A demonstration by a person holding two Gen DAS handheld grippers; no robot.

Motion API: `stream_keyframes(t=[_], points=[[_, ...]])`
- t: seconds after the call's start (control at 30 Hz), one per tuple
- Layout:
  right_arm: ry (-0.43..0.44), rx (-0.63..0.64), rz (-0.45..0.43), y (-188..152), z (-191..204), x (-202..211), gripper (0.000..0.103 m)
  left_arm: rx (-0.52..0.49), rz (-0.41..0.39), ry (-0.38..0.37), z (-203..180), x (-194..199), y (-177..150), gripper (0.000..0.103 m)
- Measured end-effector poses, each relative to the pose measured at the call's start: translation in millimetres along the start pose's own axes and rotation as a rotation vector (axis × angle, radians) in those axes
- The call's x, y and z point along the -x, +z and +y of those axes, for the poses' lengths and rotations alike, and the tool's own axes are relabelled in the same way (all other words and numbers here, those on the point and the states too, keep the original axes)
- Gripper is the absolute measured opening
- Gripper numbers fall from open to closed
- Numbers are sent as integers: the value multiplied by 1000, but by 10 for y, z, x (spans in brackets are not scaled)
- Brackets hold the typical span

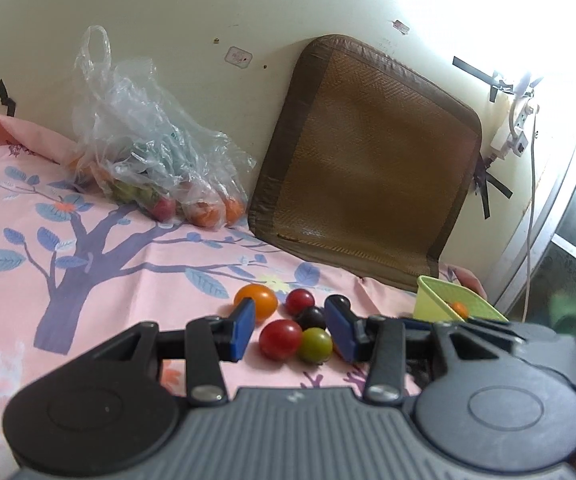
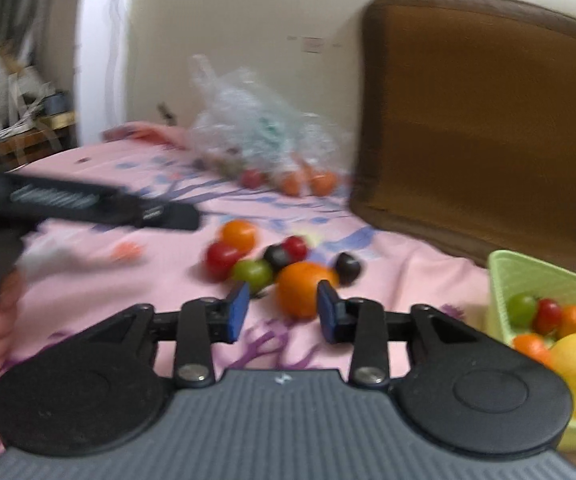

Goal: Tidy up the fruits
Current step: 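Grasp a mandarin with the left tool while the right tool grasps a dark plum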

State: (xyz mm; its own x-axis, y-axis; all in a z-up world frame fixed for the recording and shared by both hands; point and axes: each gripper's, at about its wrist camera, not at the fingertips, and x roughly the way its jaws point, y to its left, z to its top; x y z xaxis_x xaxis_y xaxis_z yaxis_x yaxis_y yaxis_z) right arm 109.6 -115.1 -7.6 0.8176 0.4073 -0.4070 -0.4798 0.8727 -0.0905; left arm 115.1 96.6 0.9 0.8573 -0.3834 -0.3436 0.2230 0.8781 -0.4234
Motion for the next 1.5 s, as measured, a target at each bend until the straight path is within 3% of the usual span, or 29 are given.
stream_keyframes(t=[0.13, 0.2, 0.37, 0.47, 0.53, 0.67, 0.8, 0.87, 1.03, 1.13, 1.2, 1.33, 1.5], points=[[-9, 37, 72, 33, -4, -290, 50, -15, -9, -6, -16, 16, -6, 40], [-27, 93, 63, 29, 47, -315, 42, -21, -11, -10, -23, 20, -9, 40], [43, 84, 3, -92, 192, 98, 42, -33, -8, -55, -41, 37, -11, 40], [120, 105, 42, -242, 310, 241, 44, -48, 17, -99, -71, 14, -14, 45], [121, 124, 62, -304, 330, 252, 46, -61, 31, -122, -101, 17, -26, 45], [192, -81, 27, -239, -79, 345, 48, -77, 62, -153, -202, 34, -76, 45], [98, -264, -4, -133, -481, 310, 47, -215, 91, -126, -492, 19, -178, 51], [56, -242, 10, -79, -482, 212, 41, -289, 101, -105, -646, 8, -240, 53], [13, -125, 68, 15, -272, -113, 41, -399, 163, -13, -858, -93, -349, 50], [-43, -99, 122, -74, -298, -268, 40, -386, 219, 1, -838, -176, -352, 42], [-32, -136, 120, -113, -374, -216, 29, -369, 225, -11, -808, -183, -343, 42], [-19, -159, 98, -236, -395, 62, 29, -368, 215, -25, -802, -159, -346, 41], [-9, -239, 5, -493, -495, 633, 29, -208, 236, -161, -820, -197, -317, 41]])
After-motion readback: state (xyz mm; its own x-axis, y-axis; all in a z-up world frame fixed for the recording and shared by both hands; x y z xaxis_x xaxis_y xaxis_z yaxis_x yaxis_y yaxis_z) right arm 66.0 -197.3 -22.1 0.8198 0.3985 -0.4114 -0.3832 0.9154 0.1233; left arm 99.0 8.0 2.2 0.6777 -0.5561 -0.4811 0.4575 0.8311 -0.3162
